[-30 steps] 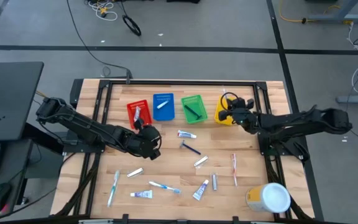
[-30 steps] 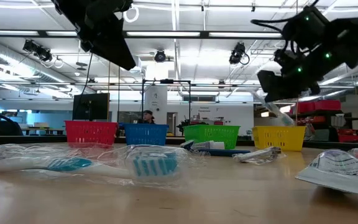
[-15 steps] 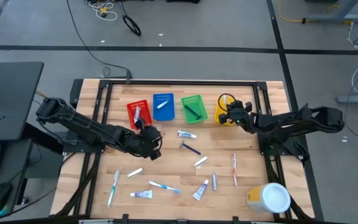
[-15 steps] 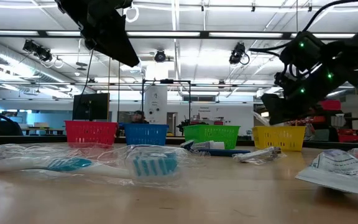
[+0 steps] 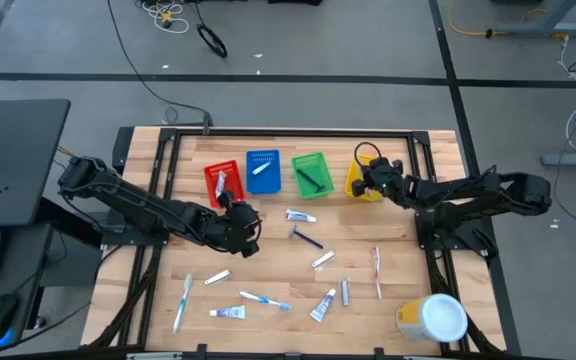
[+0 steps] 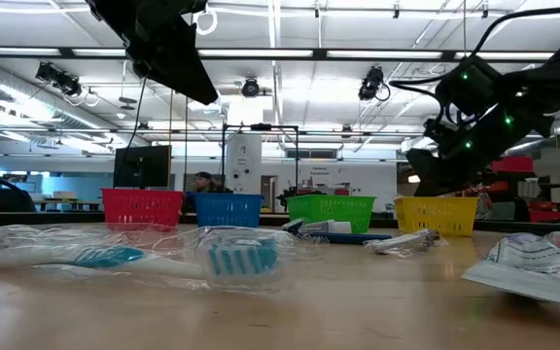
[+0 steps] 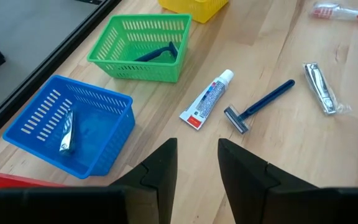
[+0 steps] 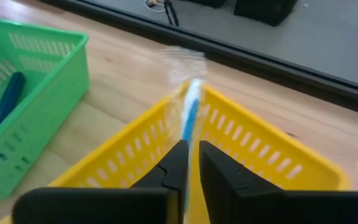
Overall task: Pick & Place Travel size toiletries
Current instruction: Put the blue toothbrush into the yellow bin, then put the toothpaste into the red bin
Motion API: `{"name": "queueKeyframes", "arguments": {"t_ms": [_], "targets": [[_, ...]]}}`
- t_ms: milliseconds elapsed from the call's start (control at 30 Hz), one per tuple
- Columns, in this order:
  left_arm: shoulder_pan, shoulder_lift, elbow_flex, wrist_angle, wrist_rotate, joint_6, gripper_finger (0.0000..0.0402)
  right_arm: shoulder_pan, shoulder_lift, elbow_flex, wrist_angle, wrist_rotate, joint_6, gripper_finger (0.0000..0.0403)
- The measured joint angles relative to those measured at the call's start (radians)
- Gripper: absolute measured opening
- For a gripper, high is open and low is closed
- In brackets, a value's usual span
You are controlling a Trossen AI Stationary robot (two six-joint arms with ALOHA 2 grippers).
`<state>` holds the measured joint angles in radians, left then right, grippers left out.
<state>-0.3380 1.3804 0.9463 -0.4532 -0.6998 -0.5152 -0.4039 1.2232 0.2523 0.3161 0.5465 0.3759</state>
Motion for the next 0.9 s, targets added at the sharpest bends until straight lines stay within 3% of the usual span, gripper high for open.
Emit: {"name": "queueKeyframes", "arguments": {"t_ms": [333,567,767,900], "targets": [[0.000,0.000,0.000,0.000,0.001,-0.002,0.0125,-0.015,0.000,0.050,0.016,-0.025,-0.009,0.0086],[0.000,0.000,0.000,0.000,0.008,-0.023,0.0125,-0.002,-0.001,0.132,0.047,-0.260,-0.127,0.0086],[0.000,0.000,0.000,0.000,0.033,-0.030,0.0125,0.079,-0.001,0.147,0.157,-0.516,-0.219,0.0086],[0.000,0.000,0.000,0.000,0.047,-0.047,0.0125,0.169,-0.001,0.147,0.173,-0.557,-0.224,0.0086]]}}
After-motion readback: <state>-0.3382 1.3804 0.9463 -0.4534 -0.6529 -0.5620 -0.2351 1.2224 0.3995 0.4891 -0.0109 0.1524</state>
